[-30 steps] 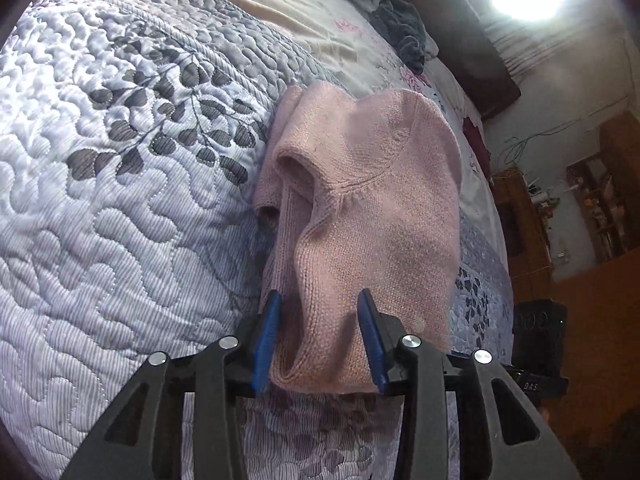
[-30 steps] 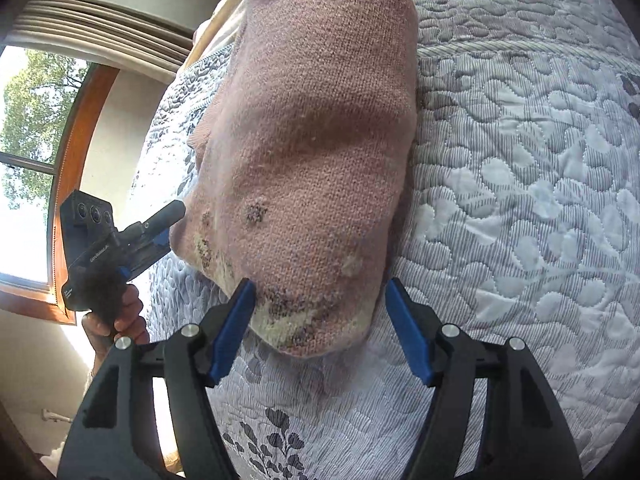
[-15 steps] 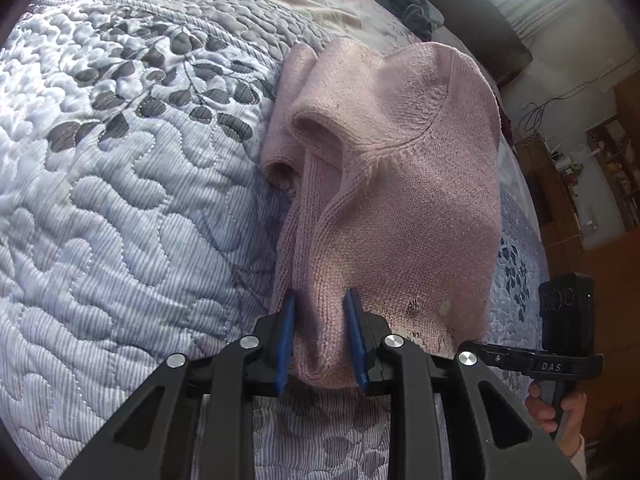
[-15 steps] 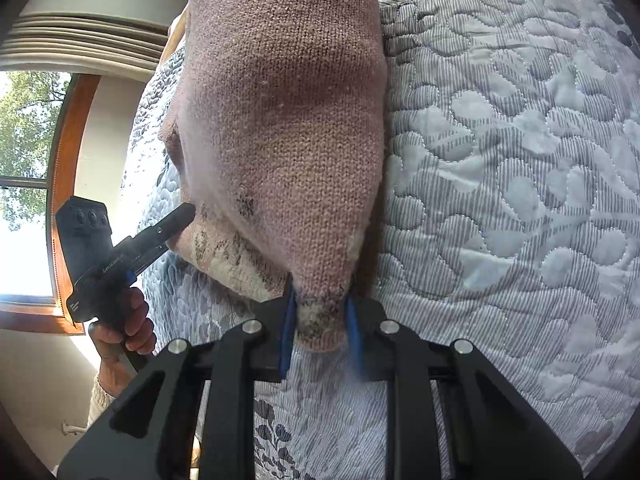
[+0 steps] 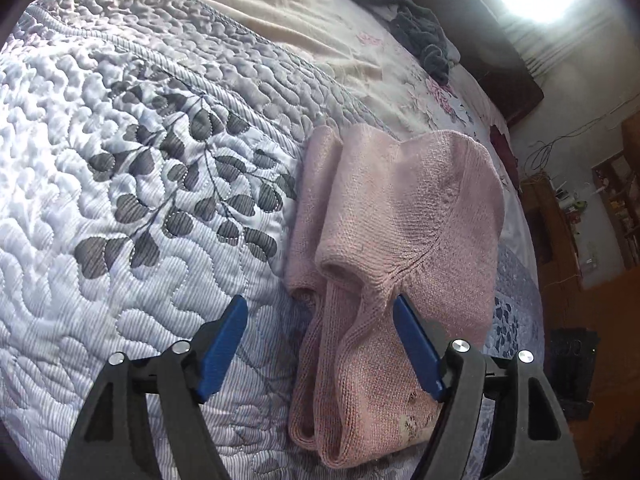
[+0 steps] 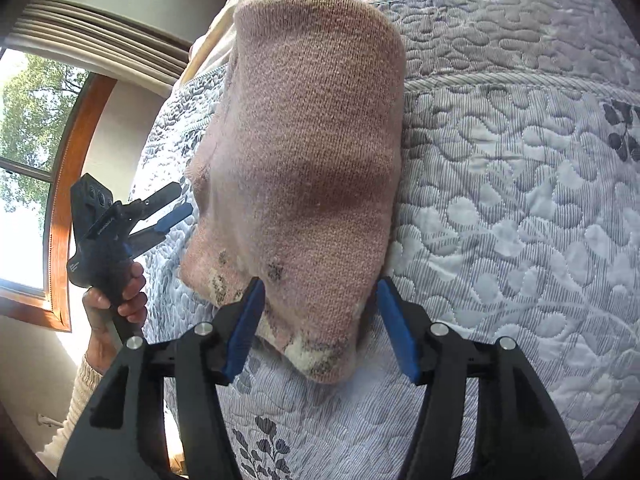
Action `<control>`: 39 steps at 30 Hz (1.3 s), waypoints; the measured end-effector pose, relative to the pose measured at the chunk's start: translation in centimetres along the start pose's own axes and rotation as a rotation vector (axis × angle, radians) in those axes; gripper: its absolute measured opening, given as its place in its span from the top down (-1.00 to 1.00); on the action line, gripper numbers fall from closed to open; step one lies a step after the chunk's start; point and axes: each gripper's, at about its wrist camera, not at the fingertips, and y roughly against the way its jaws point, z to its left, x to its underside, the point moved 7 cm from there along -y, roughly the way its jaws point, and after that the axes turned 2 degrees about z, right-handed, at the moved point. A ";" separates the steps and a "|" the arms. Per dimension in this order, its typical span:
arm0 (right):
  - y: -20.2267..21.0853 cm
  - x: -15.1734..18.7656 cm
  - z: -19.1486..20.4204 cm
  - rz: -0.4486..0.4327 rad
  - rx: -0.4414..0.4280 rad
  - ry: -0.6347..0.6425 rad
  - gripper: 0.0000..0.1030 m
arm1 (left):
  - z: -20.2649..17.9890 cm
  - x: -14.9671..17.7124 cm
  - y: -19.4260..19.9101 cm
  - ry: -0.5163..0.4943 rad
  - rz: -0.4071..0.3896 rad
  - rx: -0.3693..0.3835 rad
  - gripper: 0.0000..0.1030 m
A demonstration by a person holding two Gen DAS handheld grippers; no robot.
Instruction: Fold small clothes
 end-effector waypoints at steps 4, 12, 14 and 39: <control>0.7 -1.9 -0.1 -0.025 -0.015 -0.005 -0.37 | 0.6 -1.8 -1.9 0.062 0.023 0.078 -0.47; 0.1 -5.1 -0.7 -0.032 -0.081 -0.030 -0.50 | -0.7 -2.9 -5.5 0.052 0.099 0.218 -0.46; -0.3 -5.7 -0.9 -0.034 -0.095 -0.037 -0.54 | -1.2 -2.7 -6.3 0.014 0.116 0.207 -0.46; 2.0 -5.4 -0.8 -0.066 -0.277 -0.092 0.00 | -6.9 2.0 -4.1 0.000 0.116 0.512 0.12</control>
